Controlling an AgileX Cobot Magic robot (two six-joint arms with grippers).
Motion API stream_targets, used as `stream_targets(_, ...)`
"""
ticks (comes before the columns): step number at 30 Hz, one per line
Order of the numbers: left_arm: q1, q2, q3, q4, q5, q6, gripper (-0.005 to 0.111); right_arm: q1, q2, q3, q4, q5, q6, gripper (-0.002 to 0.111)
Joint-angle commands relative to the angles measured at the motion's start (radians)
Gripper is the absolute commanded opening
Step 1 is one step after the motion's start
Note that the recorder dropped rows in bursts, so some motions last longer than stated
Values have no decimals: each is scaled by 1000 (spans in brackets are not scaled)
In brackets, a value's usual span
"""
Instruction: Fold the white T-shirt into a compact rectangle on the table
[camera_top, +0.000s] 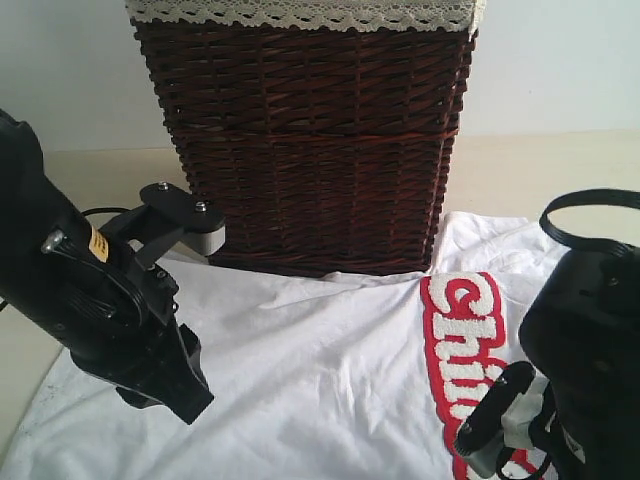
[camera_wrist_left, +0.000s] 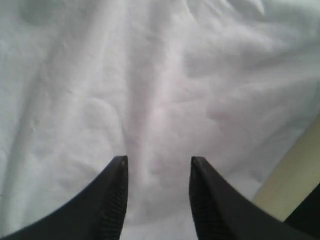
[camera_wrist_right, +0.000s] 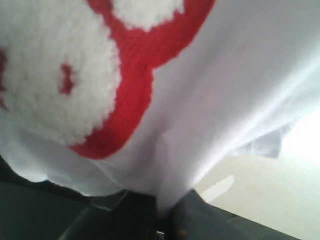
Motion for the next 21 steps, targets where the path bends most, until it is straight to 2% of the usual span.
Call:
stream_targets(1, -4, -10, -4, -16, -10, 2, 41, 4, -55, -50, -77, 99, -4, 0)
stream_targets(6, -4, -10, -4, -18, -12, 4, 41, 4, -131, -120, -161, 99, -15, 0)
stream_targets(11, -4, -2, 3, -22, -14, 5, 41, 4, -177, -189, -188, 99, -116, 0)
stream_targets(16, -4, 32, 4, -27, -14, 5, 41, 4, -186, -242, -349, 99, -57, 1)
stream_targets(19, -4, 51, 4, -29, -14, 5, 41, 4, -186, -246, -444, 99, -16, 10)
stream_targets(21, -4, 58, 4, -29, -14, 5, 41, 4, -186, -246, -485, 99, 3, 21)
